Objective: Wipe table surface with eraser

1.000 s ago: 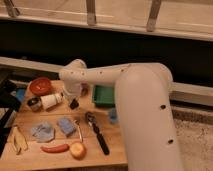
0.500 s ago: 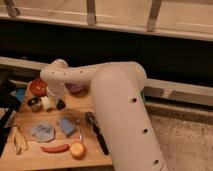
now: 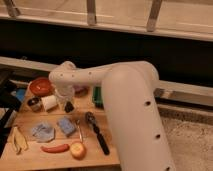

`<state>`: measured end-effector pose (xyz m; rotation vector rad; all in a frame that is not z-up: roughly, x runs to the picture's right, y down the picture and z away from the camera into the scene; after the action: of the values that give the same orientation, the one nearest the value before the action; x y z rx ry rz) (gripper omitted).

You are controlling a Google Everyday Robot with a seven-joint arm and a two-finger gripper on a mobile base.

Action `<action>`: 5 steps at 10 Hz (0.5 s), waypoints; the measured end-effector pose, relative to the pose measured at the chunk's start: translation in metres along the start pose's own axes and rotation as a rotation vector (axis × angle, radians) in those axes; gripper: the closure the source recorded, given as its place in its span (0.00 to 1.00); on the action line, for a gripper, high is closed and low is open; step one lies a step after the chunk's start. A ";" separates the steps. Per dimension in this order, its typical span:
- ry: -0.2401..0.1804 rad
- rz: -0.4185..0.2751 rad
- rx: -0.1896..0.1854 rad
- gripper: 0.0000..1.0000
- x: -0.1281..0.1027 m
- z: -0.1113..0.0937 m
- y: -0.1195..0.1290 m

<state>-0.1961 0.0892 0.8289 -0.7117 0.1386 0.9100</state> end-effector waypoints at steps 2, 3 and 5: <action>-0.004 0.004 0.011 1.00 0.022 -0.009 -0.023; -0.007 -0.005 0.015 1.00 0.027 -0.012 -0.030; -0.014 -0.031 0.015 1.00 0.022 -0.014 -0.029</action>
<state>-0.1574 0.0836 0.8243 -0.6914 0.1217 0.8836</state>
